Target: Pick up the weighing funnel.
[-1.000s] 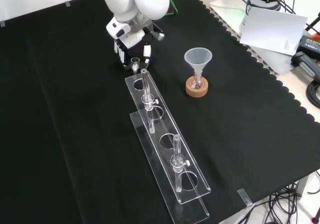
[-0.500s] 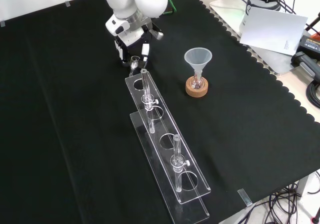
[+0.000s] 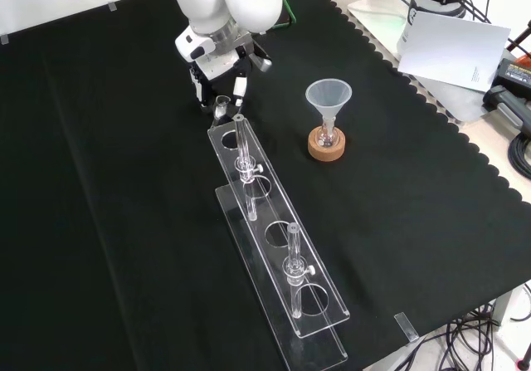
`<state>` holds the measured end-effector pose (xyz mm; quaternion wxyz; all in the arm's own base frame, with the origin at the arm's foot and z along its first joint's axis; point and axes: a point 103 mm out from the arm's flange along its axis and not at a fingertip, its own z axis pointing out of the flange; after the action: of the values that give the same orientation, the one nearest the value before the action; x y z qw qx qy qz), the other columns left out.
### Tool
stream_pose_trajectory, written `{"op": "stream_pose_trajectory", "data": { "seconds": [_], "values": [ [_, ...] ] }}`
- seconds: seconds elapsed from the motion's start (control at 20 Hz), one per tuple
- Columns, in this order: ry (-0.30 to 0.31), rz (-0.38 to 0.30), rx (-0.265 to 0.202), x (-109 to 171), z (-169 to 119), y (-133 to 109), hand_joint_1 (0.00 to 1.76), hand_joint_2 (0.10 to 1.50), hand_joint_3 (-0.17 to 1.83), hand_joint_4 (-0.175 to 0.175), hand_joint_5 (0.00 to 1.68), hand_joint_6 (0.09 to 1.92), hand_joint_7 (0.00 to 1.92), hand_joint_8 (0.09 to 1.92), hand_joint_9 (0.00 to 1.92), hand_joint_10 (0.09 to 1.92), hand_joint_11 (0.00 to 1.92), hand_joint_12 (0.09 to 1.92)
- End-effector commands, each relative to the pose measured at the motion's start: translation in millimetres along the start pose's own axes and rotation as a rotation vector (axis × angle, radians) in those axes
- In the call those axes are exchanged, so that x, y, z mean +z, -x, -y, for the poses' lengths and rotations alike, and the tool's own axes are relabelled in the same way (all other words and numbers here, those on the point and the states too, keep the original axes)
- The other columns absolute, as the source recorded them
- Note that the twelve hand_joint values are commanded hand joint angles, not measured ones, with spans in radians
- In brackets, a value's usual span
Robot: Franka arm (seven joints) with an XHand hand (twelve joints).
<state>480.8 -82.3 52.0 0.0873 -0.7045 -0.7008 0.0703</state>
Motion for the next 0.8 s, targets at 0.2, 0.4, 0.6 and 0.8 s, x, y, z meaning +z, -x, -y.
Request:
{"op": "stream_pose_trajectory", "data": {
  "seconds": [0.2,0.4,0.6,0.8],
  "values": [
    [0.04,-0.015,-0.02,-17,5,3,1.22,0.82,0.26,-0.175,1.43,0.23,1.5,0.29,1.6,0.09,1.34,0.63],
    [0.062,-0.022,-0.021,-38,11,9,1.22,0.81,0.27,-0.175,1.43,0.22,1.51,0.28,1.6,0.09,1.34,0.62],
    [0.063,-0.015,-0.043,-54,21,9,1.22,0.81,0.28,-0.175,1.44,0.22,1.51,0.28,1.6,0.09,1.34,0.62],
    [0.061,-0.003,-0.08,-70,34,3,1.22,0.81,0.29,-0.175,1.44,0.22,1.51,0.28,1.6,0.09,1.35,0.63]
  ]
}}
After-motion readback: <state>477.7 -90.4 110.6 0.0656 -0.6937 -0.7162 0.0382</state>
